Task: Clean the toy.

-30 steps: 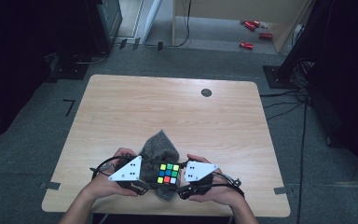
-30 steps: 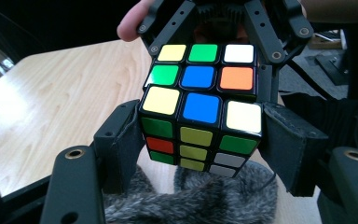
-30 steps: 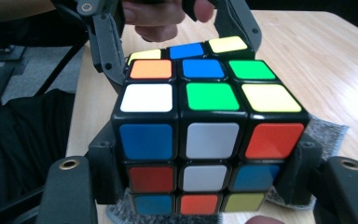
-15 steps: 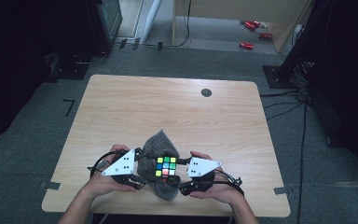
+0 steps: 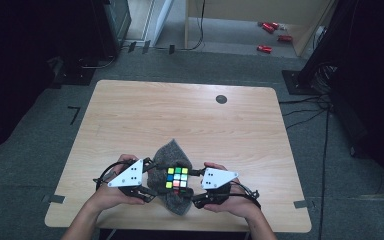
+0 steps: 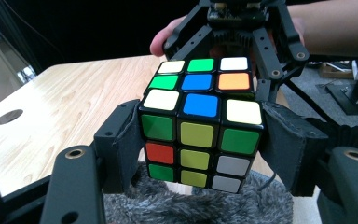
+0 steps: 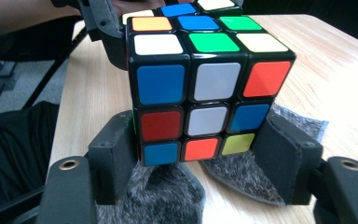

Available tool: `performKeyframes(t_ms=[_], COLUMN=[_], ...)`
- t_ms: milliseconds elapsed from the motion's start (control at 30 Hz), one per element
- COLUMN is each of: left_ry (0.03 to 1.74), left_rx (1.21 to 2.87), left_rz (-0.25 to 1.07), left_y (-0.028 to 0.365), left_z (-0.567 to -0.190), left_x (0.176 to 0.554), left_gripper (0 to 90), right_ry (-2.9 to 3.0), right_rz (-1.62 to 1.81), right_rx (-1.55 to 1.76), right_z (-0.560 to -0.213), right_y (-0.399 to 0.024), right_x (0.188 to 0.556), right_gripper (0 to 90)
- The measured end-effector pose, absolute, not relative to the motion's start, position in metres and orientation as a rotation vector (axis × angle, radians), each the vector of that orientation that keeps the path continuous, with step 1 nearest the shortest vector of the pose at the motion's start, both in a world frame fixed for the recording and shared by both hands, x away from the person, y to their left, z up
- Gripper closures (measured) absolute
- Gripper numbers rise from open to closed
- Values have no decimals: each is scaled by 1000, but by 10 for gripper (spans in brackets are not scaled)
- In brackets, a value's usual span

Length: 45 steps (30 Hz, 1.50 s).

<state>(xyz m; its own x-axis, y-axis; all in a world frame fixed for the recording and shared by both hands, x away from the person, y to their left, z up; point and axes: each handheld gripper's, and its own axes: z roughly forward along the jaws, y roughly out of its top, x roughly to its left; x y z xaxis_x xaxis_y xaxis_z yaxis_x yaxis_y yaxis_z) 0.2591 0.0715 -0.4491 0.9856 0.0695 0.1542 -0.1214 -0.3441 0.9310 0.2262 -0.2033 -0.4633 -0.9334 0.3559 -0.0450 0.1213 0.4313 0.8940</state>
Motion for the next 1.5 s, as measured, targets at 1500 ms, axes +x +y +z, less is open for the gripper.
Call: performKeyframes(t_ms=[1500], left_ry=[-14], left_rx=[1855], left_rz=[158], left_y=[64], left_z=[-445], left_x=[263], left_gripper=[342], right_ry=[2463], right_rz=[1476], right_rx=[411], right_z=[-463], right_y=[-198], right_x=[229], right_gripper=[304])
